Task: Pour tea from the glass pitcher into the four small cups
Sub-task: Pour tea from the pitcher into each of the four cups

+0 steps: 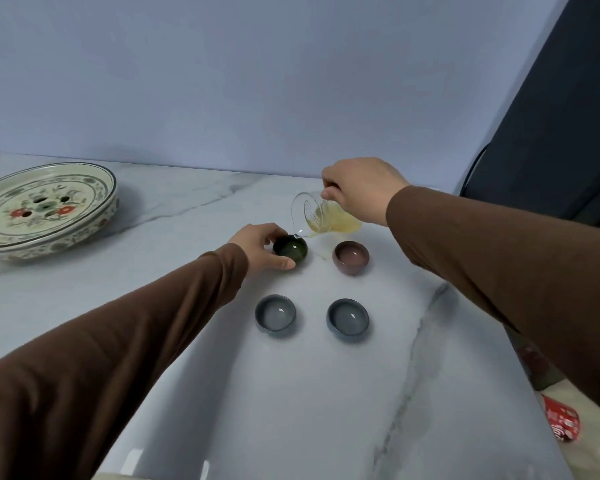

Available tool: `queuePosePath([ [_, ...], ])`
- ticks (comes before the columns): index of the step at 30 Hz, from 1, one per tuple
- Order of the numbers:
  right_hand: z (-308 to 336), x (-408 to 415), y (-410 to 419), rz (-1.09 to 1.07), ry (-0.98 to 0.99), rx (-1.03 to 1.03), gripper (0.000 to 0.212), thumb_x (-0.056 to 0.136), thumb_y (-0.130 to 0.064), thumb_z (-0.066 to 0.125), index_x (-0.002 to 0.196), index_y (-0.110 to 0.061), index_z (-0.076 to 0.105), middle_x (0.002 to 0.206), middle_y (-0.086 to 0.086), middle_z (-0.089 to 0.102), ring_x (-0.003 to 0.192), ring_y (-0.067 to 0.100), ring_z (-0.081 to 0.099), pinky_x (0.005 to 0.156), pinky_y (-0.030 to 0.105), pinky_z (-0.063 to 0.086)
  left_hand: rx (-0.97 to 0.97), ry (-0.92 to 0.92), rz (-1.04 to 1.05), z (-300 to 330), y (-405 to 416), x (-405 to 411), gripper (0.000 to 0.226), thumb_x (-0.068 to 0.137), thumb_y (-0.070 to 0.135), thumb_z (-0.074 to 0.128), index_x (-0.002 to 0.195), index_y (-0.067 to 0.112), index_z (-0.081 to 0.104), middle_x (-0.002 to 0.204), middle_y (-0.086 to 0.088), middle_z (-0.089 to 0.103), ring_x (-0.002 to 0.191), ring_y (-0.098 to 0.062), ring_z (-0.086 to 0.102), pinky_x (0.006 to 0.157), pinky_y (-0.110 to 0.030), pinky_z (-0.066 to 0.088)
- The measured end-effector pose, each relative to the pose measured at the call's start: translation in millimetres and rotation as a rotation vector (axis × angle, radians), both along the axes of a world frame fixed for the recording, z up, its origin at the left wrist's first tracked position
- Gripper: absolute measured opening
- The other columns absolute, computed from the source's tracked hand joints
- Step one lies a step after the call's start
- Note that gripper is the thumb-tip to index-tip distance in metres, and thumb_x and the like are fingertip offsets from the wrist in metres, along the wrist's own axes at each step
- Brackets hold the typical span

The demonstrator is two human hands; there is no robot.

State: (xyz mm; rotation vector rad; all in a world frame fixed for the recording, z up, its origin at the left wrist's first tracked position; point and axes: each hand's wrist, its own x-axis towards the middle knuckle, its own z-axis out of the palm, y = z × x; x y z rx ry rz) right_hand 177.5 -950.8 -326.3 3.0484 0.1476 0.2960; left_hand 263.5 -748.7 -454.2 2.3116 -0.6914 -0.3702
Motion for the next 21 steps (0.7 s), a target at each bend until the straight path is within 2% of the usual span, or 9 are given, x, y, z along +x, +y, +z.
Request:
queuePosePath([
  [5, 2, 1, 11, 0.035, 0.002, -0.061, 0.023, 0.1, -0.032, 0.045, 0.092, -0.015, 0.058, 0.093, 0.003, 0.062, 0.083, 0.028, 0.058, 0.066, 0.036, 0.044, -0.08, 0.041, 0.031, -4, 1, -3, 0.057, 0.061, 0.035, 0.086, 0.113, 0.025, 0.065, 0.107, 0.006, 0.064, 0.101, -0.013, 0.053, 0.083, -0.024, 0.035],
  [14, 5, 2, 24, 0.077, -0.06, -0.135, 0.02, 0.101, -0.031, 0.044, 0.093, -0.017, 0.057, 0.097, 0.003, 0.061, 0.089, 0.028, 0.055, 0.064, 0.034, 0.034, -0.072, 0.053, 0.049, -6, 0, -4, 0.061, 0.06, 0.039, 0.085, 0.116, 0.028, 0.063, 0.115, 0.001, 0.063, 0.103, -0.015, 0.054, 0.085, -0.024, 0.036],
  [18, 9, 1, 27, 0.076, -0.065, -0.158, 0.02, 0.101, -0.03, 0.043, 0.097, -0.016, 0.057, 0.094, 0.003, 0.058, 0.08, 0.024, 0.046, 0.064, 0.033, 0.035, -0.077, 0.046, 0.048, -6, 0, -4, 0.062, 0.059, 0.041, 0.085, 0.115, 0.029, 0.064, 0.116, 0.001, 0.064, 0.104, -0.015, 0.054, 0.086, -0.025, 0.037],
  [21, 12, -1, 29, 0.069, -0.063, -0.179, 0.02, 0.101, -0.029, 0.043, 0.096, -0.015, 0.057, 0.088, 0.001, 0.053, 0.079, 0.024, 0.047, 0.063, 0.033, 0.035, -0.071, 0.047, 0.047, -6, 0, -4, 0.063, 0.059, 0.041, 0.085, 0.117, 0.028, 0.063, 0.117, 0.001, 0.063, 0.106, -0.015, 0.054, 0.087, -0.025, 0.037],
])
